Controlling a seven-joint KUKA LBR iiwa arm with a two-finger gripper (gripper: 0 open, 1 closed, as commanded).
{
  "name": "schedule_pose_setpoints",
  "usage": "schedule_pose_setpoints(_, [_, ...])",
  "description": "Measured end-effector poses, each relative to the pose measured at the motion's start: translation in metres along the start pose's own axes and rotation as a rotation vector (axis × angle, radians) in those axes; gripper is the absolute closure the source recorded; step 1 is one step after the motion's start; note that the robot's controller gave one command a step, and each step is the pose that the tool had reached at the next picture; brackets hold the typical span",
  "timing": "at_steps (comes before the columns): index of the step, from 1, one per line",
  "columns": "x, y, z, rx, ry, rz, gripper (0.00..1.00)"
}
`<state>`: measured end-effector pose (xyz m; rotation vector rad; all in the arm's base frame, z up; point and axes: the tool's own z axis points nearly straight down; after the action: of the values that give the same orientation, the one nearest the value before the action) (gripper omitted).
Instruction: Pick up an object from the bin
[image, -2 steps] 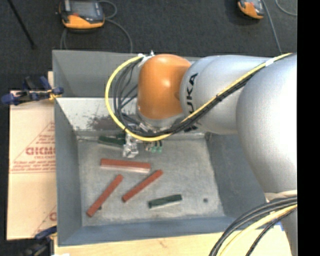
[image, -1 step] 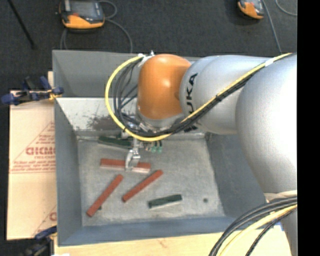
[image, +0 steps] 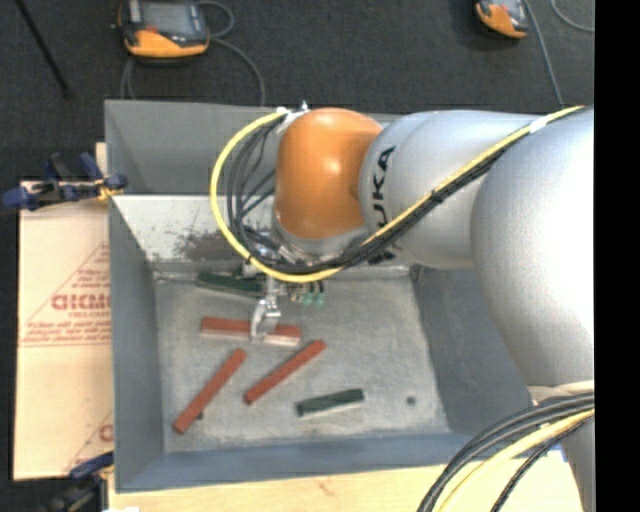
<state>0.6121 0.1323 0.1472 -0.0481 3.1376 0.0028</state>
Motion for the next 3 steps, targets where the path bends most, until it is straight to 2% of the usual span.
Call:
schedule_pose_setpoints(1, [-0.0022,0.0011,0.0600,-0.002,-0.005,0.088,1.00])
schedule_pose_setpoints(3, [-0.0003,0.0018,0.0554,-0.003,-0.008,0.088,1.00])
